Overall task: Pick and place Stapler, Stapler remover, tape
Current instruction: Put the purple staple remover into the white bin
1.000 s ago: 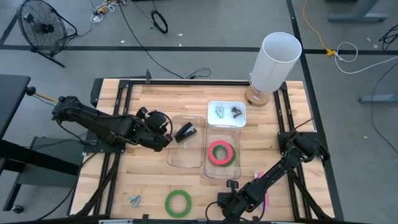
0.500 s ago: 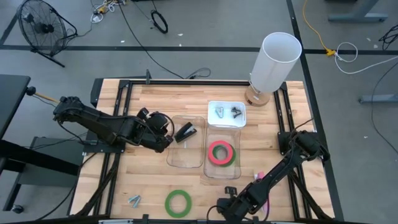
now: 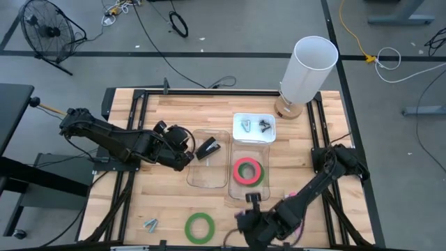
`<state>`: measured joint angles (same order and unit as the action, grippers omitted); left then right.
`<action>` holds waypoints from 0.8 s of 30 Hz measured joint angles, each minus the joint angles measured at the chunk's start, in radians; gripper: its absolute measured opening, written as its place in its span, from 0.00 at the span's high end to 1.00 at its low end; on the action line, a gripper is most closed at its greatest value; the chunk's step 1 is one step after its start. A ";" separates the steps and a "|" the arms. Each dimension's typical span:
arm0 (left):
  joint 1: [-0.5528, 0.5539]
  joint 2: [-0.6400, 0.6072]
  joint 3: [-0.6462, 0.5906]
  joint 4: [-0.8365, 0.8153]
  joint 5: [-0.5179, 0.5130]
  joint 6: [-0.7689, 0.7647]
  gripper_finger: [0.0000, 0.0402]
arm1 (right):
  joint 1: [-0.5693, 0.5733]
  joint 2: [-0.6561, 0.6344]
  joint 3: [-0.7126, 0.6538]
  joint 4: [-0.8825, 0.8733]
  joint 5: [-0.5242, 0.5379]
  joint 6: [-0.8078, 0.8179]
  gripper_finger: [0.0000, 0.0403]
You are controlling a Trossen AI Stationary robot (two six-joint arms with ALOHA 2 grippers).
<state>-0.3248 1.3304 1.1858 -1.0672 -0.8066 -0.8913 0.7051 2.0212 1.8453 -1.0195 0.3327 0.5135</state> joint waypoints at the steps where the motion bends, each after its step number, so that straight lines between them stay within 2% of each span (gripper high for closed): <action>1: 0.000 0.000 0.000 0.000 0.000 -0.003 0.70 | -0.017 0.000 0.012 -0.029 0.015 -0.014 0.94; 14: 0.000 0.000 0.000 -0.004 0.000 -0.014 0.70 | -0.347 -0.146 0.024 -0.192 0.011 -0.136 0.94; 19: 0.000 0.000 0.000 -0.004 0.000 -0.014 0.70 | -0.501 -0.215 0.025 -0.202 -0.053 -0.156 0.94; 24: -0.012 0.000 0.000 -0.004 0.000 -0.014 0.70 | -0.631 -0.244 0.025 -0.235 -0.071 -0.156 0.94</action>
<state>-0.3364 1.3304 1.1858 -1.0714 -0.8062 -0.9051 0.0746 1.7774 1.8706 -1.2546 0.2620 0.3573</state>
